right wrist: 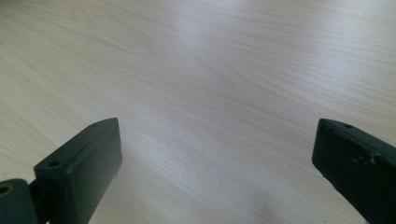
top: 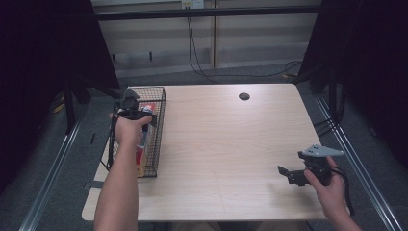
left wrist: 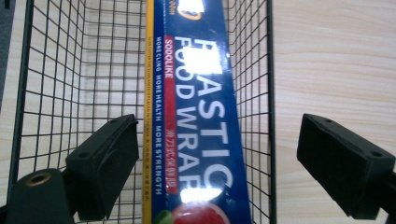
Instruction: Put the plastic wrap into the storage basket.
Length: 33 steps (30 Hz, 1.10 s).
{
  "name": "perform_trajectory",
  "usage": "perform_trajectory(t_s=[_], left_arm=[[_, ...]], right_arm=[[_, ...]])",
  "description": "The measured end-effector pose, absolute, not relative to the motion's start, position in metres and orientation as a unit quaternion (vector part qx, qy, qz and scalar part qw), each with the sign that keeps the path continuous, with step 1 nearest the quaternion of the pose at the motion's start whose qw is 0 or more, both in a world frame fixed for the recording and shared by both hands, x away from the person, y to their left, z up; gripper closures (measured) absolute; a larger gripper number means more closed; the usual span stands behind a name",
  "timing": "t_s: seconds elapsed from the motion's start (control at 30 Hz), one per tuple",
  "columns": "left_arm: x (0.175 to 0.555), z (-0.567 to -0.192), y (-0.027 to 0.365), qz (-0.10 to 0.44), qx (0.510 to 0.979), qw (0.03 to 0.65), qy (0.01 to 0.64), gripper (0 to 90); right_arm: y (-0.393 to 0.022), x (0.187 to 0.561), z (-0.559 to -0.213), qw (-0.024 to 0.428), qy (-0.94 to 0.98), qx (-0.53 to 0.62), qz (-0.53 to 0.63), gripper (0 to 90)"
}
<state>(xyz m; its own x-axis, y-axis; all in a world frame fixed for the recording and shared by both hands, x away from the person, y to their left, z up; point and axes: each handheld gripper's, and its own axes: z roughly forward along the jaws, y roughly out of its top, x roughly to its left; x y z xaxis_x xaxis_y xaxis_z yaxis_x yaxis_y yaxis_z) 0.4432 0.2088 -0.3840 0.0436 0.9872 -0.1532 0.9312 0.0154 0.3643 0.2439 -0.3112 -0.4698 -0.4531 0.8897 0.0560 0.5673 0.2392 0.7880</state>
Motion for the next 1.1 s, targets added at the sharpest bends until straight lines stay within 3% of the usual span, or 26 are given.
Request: perform_trajectory(t_s=[1.1], left_arm=[[0.430, -0.336, 0.189, 0.071, 0.716, 0.230, 0.655, 12.5]], right_arm=[[-0.308, 0.243, -0.466, 0.210, 0.760, 0.473, 0.393, 1.7]])
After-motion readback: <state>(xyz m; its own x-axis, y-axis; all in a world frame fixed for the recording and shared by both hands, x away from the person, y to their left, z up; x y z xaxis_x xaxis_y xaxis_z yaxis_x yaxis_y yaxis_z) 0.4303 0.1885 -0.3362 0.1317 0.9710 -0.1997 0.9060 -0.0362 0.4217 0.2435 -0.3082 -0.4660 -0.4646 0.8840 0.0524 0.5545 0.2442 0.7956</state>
